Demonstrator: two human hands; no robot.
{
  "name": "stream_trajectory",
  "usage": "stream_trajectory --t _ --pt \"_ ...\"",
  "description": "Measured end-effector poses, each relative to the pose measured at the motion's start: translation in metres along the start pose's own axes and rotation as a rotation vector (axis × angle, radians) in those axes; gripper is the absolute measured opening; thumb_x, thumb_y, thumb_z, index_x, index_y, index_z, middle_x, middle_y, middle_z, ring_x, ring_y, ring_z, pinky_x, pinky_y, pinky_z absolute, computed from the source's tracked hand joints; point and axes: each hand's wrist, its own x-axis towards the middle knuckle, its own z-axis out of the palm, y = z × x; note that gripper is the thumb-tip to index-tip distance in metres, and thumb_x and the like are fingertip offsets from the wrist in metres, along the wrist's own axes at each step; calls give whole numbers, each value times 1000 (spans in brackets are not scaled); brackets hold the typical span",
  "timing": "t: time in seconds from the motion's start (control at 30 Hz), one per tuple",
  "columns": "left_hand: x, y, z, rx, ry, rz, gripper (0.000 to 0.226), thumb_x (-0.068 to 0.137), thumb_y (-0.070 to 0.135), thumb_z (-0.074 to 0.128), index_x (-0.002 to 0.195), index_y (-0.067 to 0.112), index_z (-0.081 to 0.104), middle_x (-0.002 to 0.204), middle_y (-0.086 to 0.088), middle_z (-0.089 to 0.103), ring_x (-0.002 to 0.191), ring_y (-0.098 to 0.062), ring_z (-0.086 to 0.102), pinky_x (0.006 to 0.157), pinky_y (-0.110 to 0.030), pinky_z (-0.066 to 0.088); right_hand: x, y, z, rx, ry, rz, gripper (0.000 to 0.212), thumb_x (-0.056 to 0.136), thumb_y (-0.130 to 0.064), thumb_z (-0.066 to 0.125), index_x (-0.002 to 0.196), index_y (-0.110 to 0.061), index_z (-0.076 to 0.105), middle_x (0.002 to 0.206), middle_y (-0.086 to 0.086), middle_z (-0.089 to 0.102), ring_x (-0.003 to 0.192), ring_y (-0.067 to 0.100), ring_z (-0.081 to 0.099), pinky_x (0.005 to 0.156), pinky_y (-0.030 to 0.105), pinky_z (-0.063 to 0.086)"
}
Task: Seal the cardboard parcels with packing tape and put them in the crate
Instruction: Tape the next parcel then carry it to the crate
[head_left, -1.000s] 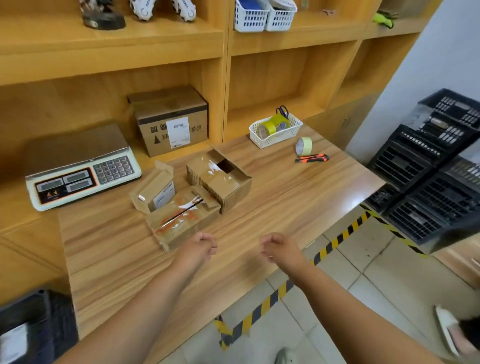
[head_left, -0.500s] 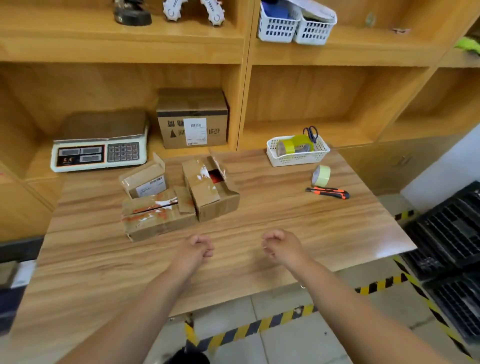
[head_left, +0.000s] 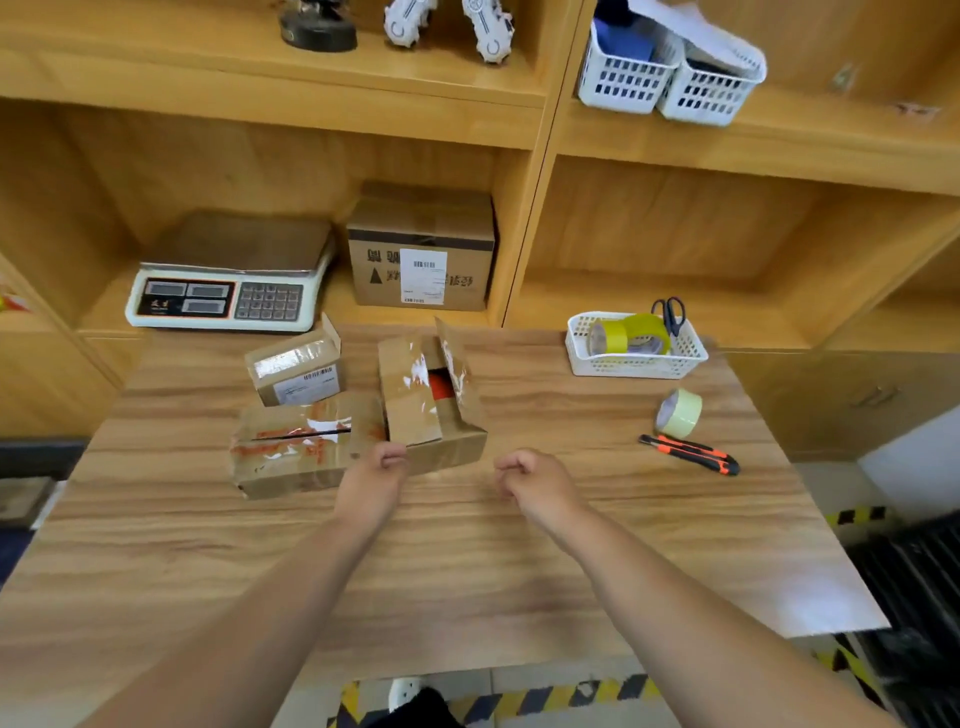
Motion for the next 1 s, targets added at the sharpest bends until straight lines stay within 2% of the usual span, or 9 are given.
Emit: stream_trajectory --t 0.13,0.27,0.33,0.5,0.57,0.63,0.8,0.9,1.0 --pt "29 13 5 35 5 6 35 91 12 49 124 16 58 121 -3 61 103 -23 59 80 -26 41 36 -22 -3 -118 5 -12 29 88 -12 49 111 -16 65 107 2 66 100 21 62 87 28 48" --pt "49 22 8 162 2 29 41 91 13 50 132 17 55 132 -1 55 113 -19 54 92 -27 42 69 -39 4 -188 -7 -34 33 85 -20 58 117 -15 58 109 3 62 99 23 61 80 29 45" --pt "58 24 9 224 -3 14 47 89 15 51 135 17 51 135 -1 52 115 -20 53 99 -33 43 84 -42 13 -250 -10 -30 46 83 -30 62 125 -16 52 120 5 57 106 23 57 85 30 46" --pt "68 26 12 239 -8 -62 54 87 19 53 140 17 42 129 -4 52 99 -19 57 78 -30 47 105 -47 25 -320 -14 -52 60 83 -39 63 136 -19 42 131 4 45 119 23 48 95 31 40" --pt "70 29 14 183 15 -88 39 87 16 55 125 19 48 117 0 57 91 -15 57 71 -28 45 112 -46 26 -331 -30 -51 60 85 -41 61 138 -21 39 131 5 45 119 24 48 95 32 41" --pt "71 31 18 113 28 -122 28 86 13 54 109 25 44 103 4 60 88 -15 58 72 -28 47 119 -45 23 -373 -37 -51 61 88 -42 57 141 -21 36 133 6 46 121 26 47 97 33 41" --pt "61 36 39 -11 2 -166 35 81 16 55 116 19 53 110 2 66 102 -17 61 89 -32 49 129 -32 -8 -470 -76 -60 58 88 -41 56 140 -21 39 130 8 51 122 28 46 99 36 41" --pt "52 43 62 3 10 -173 29 84 11 55 112 16 54 105 -7 66 98 -26 61 77 -30 46 136 -23 -34 -491 -90 -64 51 88 -37 54 136 -24 45 125 5 55 115 26 52 91 33 45" --pt "45 51 86 26 -19 -205 37 83 15 54 119 18 54 92 -6 65 82 -22 61 60 -26 40 140 -14 -53 -506 -115 -86 50 82 -41 53 130 -26 52 118 5 61 107 25 56 88 33 47"
